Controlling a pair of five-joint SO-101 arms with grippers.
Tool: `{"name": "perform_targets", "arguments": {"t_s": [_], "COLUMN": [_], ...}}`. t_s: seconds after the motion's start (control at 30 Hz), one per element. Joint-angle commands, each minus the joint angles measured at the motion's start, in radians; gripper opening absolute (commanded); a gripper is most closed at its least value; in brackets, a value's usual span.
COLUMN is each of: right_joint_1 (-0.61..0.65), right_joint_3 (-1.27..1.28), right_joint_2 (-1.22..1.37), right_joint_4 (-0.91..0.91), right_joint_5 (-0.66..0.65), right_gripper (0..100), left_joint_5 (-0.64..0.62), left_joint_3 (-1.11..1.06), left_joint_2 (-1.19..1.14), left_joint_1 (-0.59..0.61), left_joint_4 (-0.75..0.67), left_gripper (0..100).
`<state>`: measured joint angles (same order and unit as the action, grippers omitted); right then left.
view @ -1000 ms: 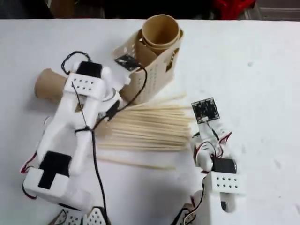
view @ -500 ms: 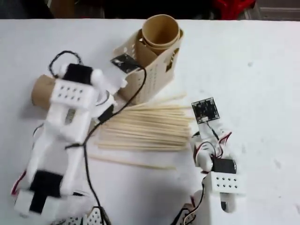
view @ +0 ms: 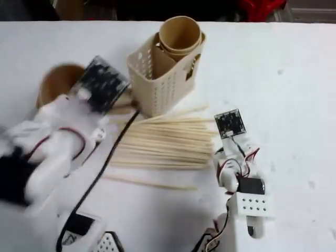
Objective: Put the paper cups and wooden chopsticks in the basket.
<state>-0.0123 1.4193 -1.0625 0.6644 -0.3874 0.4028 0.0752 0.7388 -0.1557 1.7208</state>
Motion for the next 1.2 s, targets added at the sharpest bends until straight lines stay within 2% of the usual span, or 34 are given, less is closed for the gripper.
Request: {"name": "perform_targets", "arguments": {"t_s": [0.0, 0.1, 0.23, 0.37, 0.6, 0.73, 0.93, 1.17], "right_joint_1": [0.005, 0.005, 0.005, 0.005, 0.005, 0.005, 0.005, 0.005], "right_joint_3": [-0.006, -0.006, -0.006, -0.006, -0.006, -0.006, -0.006, -0.006], "right_joint_2": [-0.013, -0.013, -0.012, -0.010, -0.012, -0.012, -0.012, -0.012], "right_joint_4": [-0.018, -0.018, -0.018, -0.018, -0.018, -0.018, -0.019, -0.019], "right_joint_5": [-0.009, -0.009, -0.009, -0.009, -0.009, -0.009, -0.009, -0.009], "right_gripper": [1.8, 1.8, 1.8, 1.8, 1.8, 1.8, 1.8, 1.8], "left_joint_5": [-0.080, -0.138, -0.144, -0.143, -0.143, -0.141, -0.146, -0.147], "left_joint_3": [0.157, 0.180, 0.252, 0.442, 0.756, 0.919, 1.089, 1.237], "left_joint_2": [-0.016, -0.133, -0.334, -0.556, -0.943, -1.098, -1.234, -1.262], "left_joint_1": [-0.073, -0.101, -0.165, -0.194, -0.186, -0.189, -0.193, -0.229], "left_joint_4": [-0.170, -0.344, -0.545, -0.608, -0.586, -0.516, -0.396, -0.265], "left_gripper": [2, 2, 2, 2, 2, 2, 2, 2]}}
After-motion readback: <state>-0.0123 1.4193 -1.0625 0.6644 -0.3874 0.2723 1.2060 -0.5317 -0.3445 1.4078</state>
